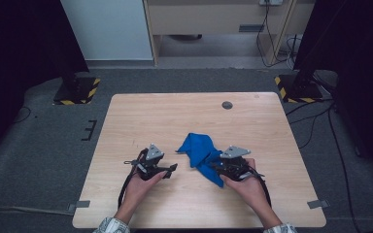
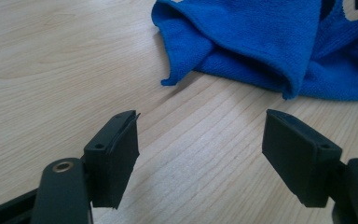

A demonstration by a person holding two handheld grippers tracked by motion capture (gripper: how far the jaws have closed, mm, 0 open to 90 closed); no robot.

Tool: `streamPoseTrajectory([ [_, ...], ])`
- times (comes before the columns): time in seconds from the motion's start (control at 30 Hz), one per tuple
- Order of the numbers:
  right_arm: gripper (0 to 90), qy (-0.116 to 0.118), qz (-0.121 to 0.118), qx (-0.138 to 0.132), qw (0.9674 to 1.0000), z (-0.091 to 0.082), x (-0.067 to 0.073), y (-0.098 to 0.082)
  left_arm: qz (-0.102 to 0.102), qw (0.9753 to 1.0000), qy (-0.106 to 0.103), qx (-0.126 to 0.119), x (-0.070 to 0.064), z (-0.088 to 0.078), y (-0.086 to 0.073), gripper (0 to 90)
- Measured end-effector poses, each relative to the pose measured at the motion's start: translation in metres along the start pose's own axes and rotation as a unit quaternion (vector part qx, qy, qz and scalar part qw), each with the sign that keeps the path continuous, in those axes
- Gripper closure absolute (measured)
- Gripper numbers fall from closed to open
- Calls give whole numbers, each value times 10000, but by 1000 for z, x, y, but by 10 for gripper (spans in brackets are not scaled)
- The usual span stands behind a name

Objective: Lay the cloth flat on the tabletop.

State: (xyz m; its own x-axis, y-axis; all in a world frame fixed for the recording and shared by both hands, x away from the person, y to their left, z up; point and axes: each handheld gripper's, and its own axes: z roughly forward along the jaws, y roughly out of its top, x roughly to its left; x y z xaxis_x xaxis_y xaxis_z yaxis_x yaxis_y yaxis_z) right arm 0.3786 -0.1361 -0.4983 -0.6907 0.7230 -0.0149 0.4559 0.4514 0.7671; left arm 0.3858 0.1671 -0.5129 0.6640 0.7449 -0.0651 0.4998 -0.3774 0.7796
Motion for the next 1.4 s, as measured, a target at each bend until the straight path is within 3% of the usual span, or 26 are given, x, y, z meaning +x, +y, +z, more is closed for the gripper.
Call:
streamPoseTrajectory([
  [0.13, 495, 0, -70, 254, 9997, 8, 2, -4, 21, 10000, -82, -40, -5, 1, 3, 275],
  [0.23, 626, -70, -170, 449, 9988, 11, 2, -7, 10, 9999, -143, -55, -8, 3, 4, 275],
  [0.27, 717, -89, -160, 487, 9986, 11, 1, -7, 15, 9999, -163, -51, -9, 3, 5, 275],
  [0.37, 820, -85, -104, 439, 9989, 8, -2, -8, 22, 9998, -206, -51, -11, 5, 5, 273],
  [0.6, 850, -37, -102, 197, 9997, -2, -2, -4, 15, 9995, -276, -116, -17, 7, 7, 262],
  [0.97, 846, -22, -96, 81, 9999, -12, 1, -8, 189, 9982, -557, -101, -29, 20, 20, 278],
  [1.1, 846, -30, -138, 134, 9998, -12, 3, -11, 109, 9976, -681, -115, -31, 27, 24, 289],
  [1.23, 848, 22, -217, 92, 9997, -12, 8, -12, 296, 9966, -769, -61, -38, 34, 27, 304],
  [1.4, 847, 45, -277, 57, 9996, -14, 12, -13, 561, 9954, -772, 62, -45, 45, 30, 389],
])
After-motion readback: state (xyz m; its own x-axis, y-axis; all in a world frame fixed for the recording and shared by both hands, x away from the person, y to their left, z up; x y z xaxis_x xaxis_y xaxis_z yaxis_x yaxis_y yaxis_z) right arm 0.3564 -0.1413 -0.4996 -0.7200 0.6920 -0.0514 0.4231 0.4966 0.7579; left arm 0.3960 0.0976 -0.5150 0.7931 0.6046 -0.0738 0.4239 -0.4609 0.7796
